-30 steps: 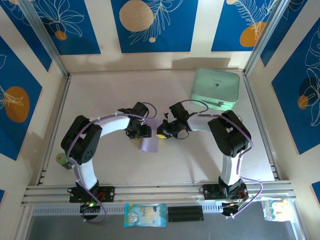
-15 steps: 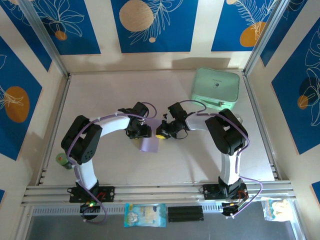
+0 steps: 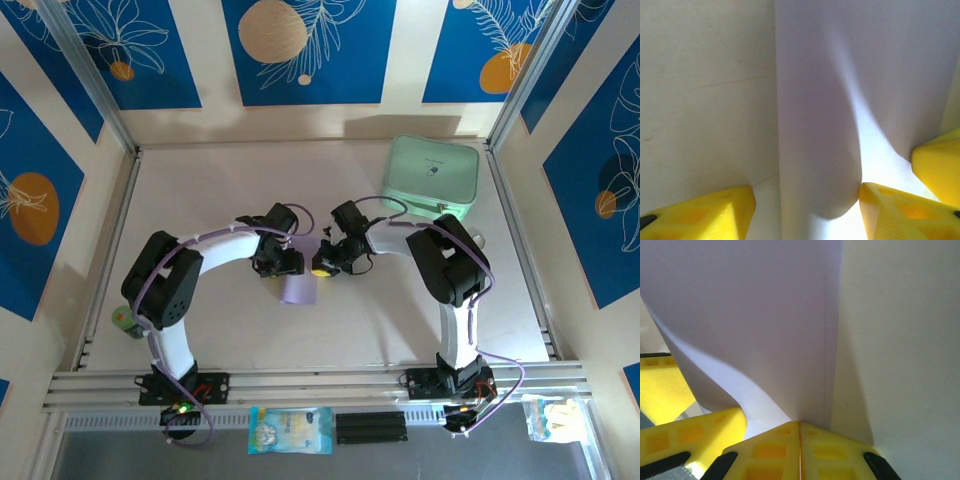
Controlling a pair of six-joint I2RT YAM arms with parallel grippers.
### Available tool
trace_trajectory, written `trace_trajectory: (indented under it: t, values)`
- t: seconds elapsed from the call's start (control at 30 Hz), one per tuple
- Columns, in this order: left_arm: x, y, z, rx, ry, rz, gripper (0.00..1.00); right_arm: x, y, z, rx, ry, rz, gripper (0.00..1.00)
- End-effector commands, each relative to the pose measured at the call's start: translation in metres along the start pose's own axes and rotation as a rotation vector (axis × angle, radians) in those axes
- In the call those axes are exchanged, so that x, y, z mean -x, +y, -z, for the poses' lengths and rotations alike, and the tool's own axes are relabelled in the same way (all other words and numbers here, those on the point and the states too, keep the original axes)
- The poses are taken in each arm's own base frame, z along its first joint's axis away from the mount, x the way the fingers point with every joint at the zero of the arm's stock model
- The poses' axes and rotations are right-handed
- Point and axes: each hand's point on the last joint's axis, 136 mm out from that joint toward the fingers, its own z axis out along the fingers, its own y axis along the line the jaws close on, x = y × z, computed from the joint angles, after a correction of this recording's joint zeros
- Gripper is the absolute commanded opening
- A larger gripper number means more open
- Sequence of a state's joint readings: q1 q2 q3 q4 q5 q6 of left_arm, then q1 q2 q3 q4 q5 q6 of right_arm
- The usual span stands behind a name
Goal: Fold a paper plane with a square sheet of paper (pick it up from the middle)
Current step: Hold the square sheet of paper at the center of the table, then first fold the square sheet of paper in half at the center of the table.
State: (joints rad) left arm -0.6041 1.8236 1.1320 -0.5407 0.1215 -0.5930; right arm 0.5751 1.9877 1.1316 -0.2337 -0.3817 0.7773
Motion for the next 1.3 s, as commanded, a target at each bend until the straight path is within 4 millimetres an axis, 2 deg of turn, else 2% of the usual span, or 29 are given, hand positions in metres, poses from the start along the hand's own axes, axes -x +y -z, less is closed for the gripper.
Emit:
trace_trajectory:
  t: [0.0, 0.2, 0.3, 0.37, 0.5, 0.73, 1.0, 1.27]
  values:
    - [0.0, 0.0, 0.008, 0.001, -0.006, -0.014, 0.61, -0.024, -0.059, -0.019, -0.191, 0.09, -0.054, 0.08]
    - [0.022, -0.013, 0.047, -0.076, -0.136, 0.009, 0.61, -0.021, -0.063, -0.018, -0.234, 0.087, 0.084, 0.06]
    - [0.026, -0.029, 0.055, -0.164, -0.167, 0.014, 0.59, -0.018, -0.061, -0.016, -0.244, 0.076, 0.155, 0.06]
    - [0.026, -0.041, 0.057, -0.238, -0.167, 0.018, 0.53, -0.015, -0.06, -0.016, -0.253, 0.071, 0.176, 0.06]
    - [0.023, -0.054, 0.046, -0.314, -0.125, 0.039, 0.4, -0.013, -0.061, -0.017, -0.257, 0.075, 0.167, 0.06]
    - [0.015, -0.05, 0.019, -0.3, -0.042, 0.071, 0.21, -0.015, -0.069, -0.019, -0.281, 0.091, 0.141, 0.05]
    - [0.007, -0.039, -0.004, -0.269, 0.0, 0.089, 0.16, -0.017, -0.077, -0.02, -0.31, 0.1, 0.122, 0.04]
    - [-0.003, -0.015, -0.021, -0.256, 0.016, 0.12, 0.15, -0.017, -0.089, -0.018, -0.367, 0.109, 0.103, 0.04]
